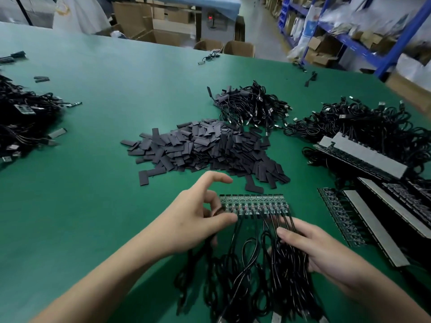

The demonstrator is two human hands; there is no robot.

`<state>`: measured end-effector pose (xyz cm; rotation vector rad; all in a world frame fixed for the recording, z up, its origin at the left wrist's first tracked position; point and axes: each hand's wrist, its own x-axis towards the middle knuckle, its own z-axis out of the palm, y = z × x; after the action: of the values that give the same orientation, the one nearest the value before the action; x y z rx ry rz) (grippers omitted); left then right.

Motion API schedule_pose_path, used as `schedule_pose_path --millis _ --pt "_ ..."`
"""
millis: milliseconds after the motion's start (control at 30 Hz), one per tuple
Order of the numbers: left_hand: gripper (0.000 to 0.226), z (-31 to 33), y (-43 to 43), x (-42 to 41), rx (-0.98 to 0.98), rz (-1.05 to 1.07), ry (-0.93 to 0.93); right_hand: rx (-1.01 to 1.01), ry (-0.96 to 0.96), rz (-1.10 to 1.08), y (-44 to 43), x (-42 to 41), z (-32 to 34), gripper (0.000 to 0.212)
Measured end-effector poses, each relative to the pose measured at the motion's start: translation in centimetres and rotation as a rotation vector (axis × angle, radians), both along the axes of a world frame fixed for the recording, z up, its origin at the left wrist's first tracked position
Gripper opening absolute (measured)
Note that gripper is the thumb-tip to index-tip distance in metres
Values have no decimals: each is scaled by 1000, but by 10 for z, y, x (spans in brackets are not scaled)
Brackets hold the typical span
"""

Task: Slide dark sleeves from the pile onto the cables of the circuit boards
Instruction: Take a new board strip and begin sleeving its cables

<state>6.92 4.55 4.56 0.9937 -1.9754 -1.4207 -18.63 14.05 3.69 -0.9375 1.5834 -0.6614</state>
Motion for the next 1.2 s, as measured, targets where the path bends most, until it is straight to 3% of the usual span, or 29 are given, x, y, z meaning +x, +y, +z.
schedule_pose_path --millis 67,100,200,267,367,467,667,733,833,1000,1100,1200 --pt "48 11 3 5 121 9 93 23 6 -6 1 2 1 37" --pt "46 14 3 8 95 9 46 25 8 -13 0 3 1 39" --pt "37 15 -1 17 -21 -44 -235 -53 74 -47 1 1 -5 85" --pt "34 10 -3 22 -108 -69 -420 -75 152 -36 0 1 -5 98" --pt "26 5 -5 26 -99 -81 -526 -61 163 9 -1 6 1 73" --pt "22 0 -10 24 112 -42 -435 -14 279 71 -1 8 10 50" --pt "19 -10 -22 19 288 -28 -330 -161 955 211 -11 4 33 59" --pt "24 -11 -23 18 294 -60 -309 -282 1042 259 -22 9 37 71" --pt "37 -11 -23 16 218 -82 -338 -415 943 427 -46 28 34 60" --pt "39 -17 -18 19 182 -34 -253 -357 959 799 -83 61 17 54" --pt "38 -18 -13 21 233 31 -107 -381 891 776 -90 62 15 37" --pt "36 -17 -5 19 311 138 52 -316 625 667 -91 50 14 34"
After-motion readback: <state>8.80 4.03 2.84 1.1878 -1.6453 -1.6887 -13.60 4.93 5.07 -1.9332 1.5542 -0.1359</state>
